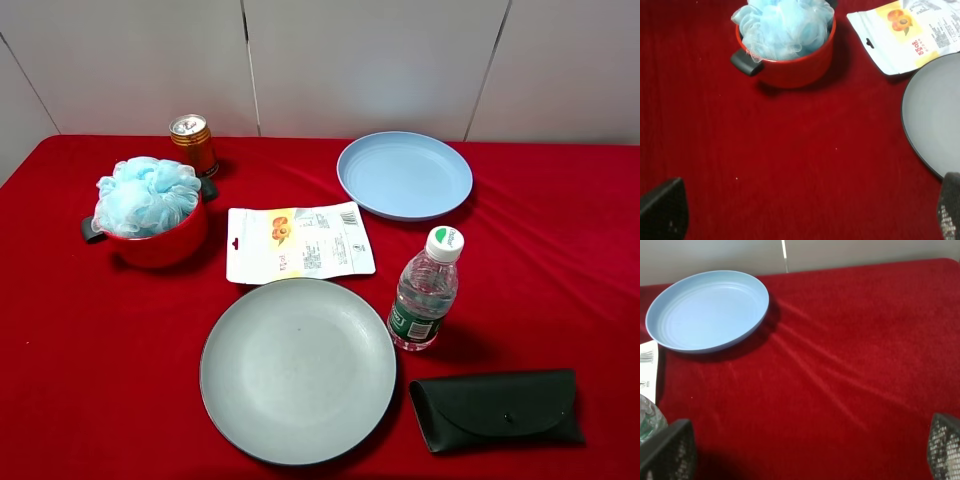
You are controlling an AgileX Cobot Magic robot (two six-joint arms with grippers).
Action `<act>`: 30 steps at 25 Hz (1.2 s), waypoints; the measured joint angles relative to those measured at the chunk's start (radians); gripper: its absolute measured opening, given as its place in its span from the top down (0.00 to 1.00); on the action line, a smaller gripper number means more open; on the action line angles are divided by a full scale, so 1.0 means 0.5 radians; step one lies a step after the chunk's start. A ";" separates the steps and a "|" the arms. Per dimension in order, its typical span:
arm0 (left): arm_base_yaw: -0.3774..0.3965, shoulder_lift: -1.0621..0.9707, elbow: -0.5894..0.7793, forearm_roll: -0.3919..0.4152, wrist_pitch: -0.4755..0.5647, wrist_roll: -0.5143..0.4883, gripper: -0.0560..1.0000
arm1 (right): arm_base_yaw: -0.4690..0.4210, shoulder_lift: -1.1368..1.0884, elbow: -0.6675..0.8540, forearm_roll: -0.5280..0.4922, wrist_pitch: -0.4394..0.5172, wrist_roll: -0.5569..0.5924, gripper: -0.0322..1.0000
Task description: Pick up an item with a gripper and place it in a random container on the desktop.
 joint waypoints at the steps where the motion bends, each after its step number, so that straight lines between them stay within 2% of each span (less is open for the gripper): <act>1: 0.002 -0.025 0.035 0.000 -0.034 0.000 0.01 | 0.000 0.000 0.000 0.000 0.000 0.000 0.30; 5: 0.002 -0.080 0.143 0.002 -0.135 0.002 0.01 | 0.000 0.000 0.000 0.000 0.000 0.000 0.30; 14: -0.007 -0.080 0.176 -0.008 -0.135 -0.103 0.01 | 0.000 0.000 0.000 0.000 0.000 0.000 0.30; 19: -0.074 -0.080 0.177 -0.011 -0.135 -0.108 0.01 | 0.000 0.000 0.000 0.000 0.000 0.000 0.30; 30: -0.074 -0.080 0.177 -0.014 -0.135 -0.108 0.01 | 0.000 0.000 0.000 0.000 0.000 0.000 0.30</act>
